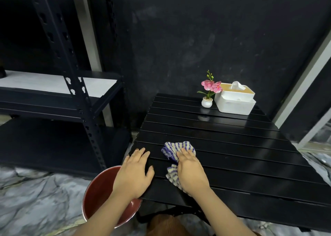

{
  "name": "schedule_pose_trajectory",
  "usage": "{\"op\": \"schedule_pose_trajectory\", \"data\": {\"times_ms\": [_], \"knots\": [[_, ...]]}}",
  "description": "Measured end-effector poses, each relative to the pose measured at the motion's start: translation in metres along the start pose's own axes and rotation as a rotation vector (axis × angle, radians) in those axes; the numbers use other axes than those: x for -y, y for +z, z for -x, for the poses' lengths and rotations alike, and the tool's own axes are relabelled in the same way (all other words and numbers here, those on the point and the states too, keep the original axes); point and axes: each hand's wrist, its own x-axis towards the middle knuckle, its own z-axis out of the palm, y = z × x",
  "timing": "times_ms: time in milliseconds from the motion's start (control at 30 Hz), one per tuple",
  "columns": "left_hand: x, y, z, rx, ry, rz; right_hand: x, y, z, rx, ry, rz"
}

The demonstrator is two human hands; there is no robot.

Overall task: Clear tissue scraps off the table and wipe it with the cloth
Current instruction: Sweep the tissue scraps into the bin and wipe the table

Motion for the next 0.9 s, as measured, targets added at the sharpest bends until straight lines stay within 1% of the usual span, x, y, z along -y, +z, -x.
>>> {"op": "schedule_pose_trajectory", "data": {"times_ms": [100,233,367,467,533,700,800,900], "knots": [[0.001,0.001,-0.003,-0.007,0.004,-0.015,0.007,0.005,-0.025,-0.002,-0.033,0.002],[0.002,0.003,-0.005,-0.027,0.003,0.0,0.015,0.011,-0.051,0.048,-0.166,-0.051],[0.003,0.003,-0.004,-0.031,-0.006,-0.015,0.012,0.007,-0.049,0.09,-0.255,-0.107],[0.003,0.003,-0.004,-0.028,-0.01,-0.018,-0.001,0.004,-0.04,0.085,-0.297,-0.118],[0.002,0.002,-0.003,-0.023,-0.011,-0.014,-0.013,0.002,-0.039,0.061,-0.272,-0.114],[0.002,0.002,-0.003,-0.019,-0.008,-0.036,-0.036,-0.003,-0.059,-0.033,-0.087,-0.079],[0.001,0.003,-0.005,-0.019,-0.009,-0.038,-0.035,0.0,-0.079,-0.029,-0.02,-0.064],[0.001,0.002,-0.005,-0.019,-0.002,-0.029,-0.025,0.002,-0.103,-0.024,-0.003,-0.049]]}}
